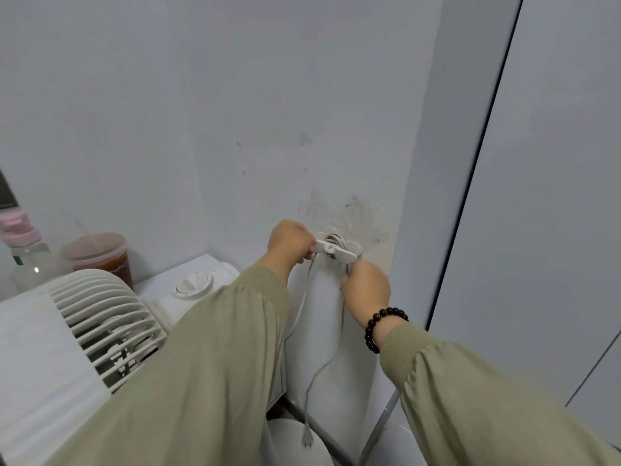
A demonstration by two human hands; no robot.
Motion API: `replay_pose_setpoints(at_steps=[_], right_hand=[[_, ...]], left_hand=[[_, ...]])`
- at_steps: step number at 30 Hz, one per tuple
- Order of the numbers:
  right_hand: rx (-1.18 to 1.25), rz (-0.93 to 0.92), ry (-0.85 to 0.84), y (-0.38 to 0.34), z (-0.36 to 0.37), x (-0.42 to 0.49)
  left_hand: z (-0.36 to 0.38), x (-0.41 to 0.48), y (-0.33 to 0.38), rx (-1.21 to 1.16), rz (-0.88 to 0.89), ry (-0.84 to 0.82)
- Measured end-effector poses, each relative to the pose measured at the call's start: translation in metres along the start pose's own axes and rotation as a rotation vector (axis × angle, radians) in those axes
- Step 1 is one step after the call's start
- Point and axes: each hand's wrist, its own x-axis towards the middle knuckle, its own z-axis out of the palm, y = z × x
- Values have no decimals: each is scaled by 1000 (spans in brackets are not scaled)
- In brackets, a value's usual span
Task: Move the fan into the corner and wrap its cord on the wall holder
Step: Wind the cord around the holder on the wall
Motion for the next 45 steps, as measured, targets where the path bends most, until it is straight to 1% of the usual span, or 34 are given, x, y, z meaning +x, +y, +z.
replay_pose_setpoints(at_steps=[2, 5, 7, 9, 10, 11, 14, 16, 20, 23, 26, 31, 33, 35, 37, 40, 42, 45], right_hand=[[216, 124, -15, -3, 6, 2], [655, 310, -65, -8, 14, 4], [886, 378, -93, -11, 19, 7], [1122, 440, -147, -14, 19, 9], [1192, 453, -165, -15, 16, 8], [1208, 446, -163, -16, 15, 8], [1001, 383, -105, -10, 18, 10], [921, 360, -87, -7, 19, 11], [938, 371, -88, -9, 21, 13], [1003, 360, -85, -10, 21, 11], [1073, 369, -129, -12, 17, 11], [1101, 356, -244, -9, 9, 10], [1091, 347, -240, -6, 3, 10], [1021, 330, -213, -4, -4, 11], [887, 295, -181, -2, -11, 12], [634, 188, -106, -4, -25, 7], [504, 81, -7, -10, -36, 0], [312, -156, 163, -22, -52, -9]], left_hand=[[-2, 9, -10, -9, -138, 61], [-2, 18, -22, -35, -297, 26], [-1, 16, -25, -61, -395, -48], [1, 12, -29, -127, -447, -96], [3, 10, -31, -163, -457, -105], [5, 8, -33, -196, -465, -113], [13, 3, -40, -259, -496, -145], [16, 2, -43, -277, -504, -169], [17, 0, -44, -317, -539, -227], [18, 3, -50, -362, -549, -253], [21, 9, -52, -452, -520, -196], [22, 17, -41, -716, -470, -125], [19, 17, -35, -805, -432, -105], [14, 17, -27, -857, -377, -65], [9, 18, -16, -839, -298, -48], [6, 20, 0, -665, -153, -10], [3, 20, 7, -543, -60, 25], [-3, 20, 9, -470, 29, 22]])
